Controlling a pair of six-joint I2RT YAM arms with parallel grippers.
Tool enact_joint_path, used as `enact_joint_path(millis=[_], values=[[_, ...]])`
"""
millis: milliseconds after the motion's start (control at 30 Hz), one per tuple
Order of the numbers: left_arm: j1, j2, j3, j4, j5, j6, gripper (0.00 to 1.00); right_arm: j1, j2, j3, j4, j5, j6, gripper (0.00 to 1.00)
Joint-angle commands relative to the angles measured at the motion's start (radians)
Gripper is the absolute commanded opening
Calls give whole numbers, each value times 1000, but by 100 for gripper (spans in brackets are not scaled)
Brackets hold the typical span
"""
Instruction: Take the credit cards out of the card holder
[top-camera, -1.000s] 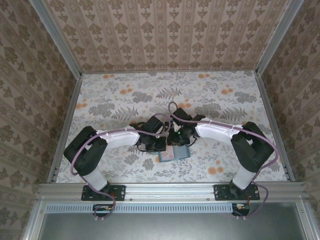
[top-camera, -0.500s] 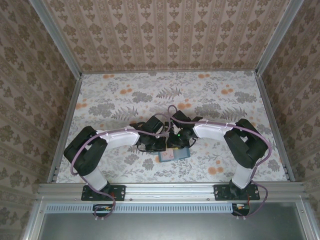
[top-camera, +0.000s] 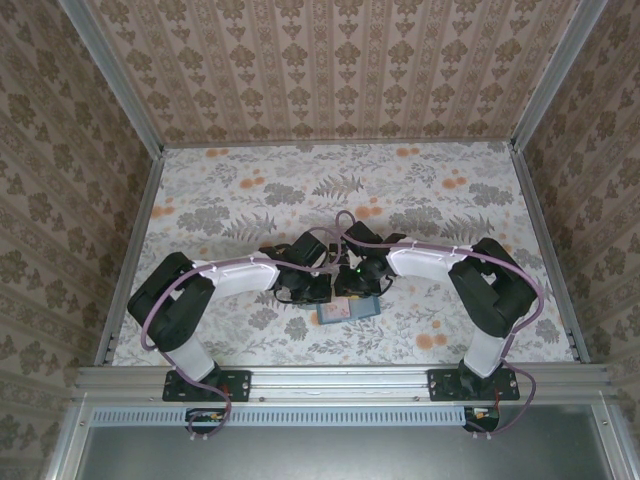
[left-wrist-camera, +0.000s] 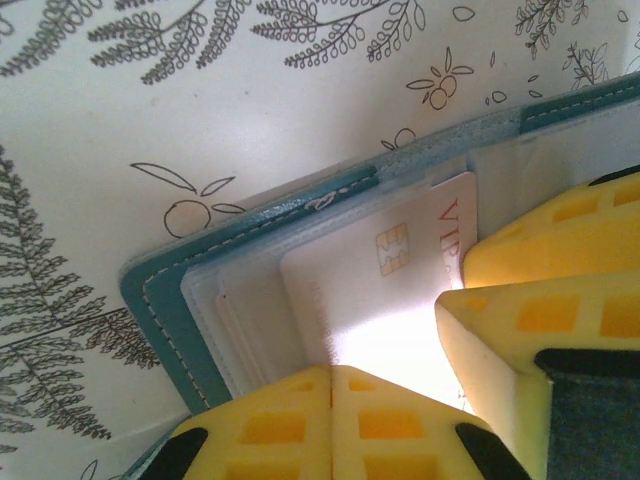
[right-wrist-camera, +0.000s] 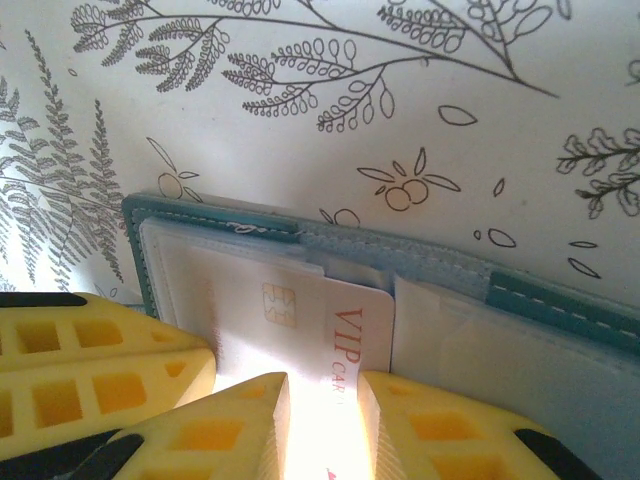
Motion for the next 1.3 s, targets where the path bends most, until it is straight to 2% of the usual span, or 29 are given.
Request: enact_joint_path(millis=[0, 333, 700, 1267], values=[[7, 4, 5, -72, -18, 23, 8, -8, -23, 0, -81, 58, -14, 29], [10, 0, 23, -86, -23, 28, 8, -10, -69, 15, -94, 50, -13, 31], [5, -16, 55, -105, -19, 31, 8, -17, -18, -34, -29, 5, -3, 30], [2, 25, 60, -110, -14, 41, 9, -17, -114, -54, -50, 18, 19, 29]])
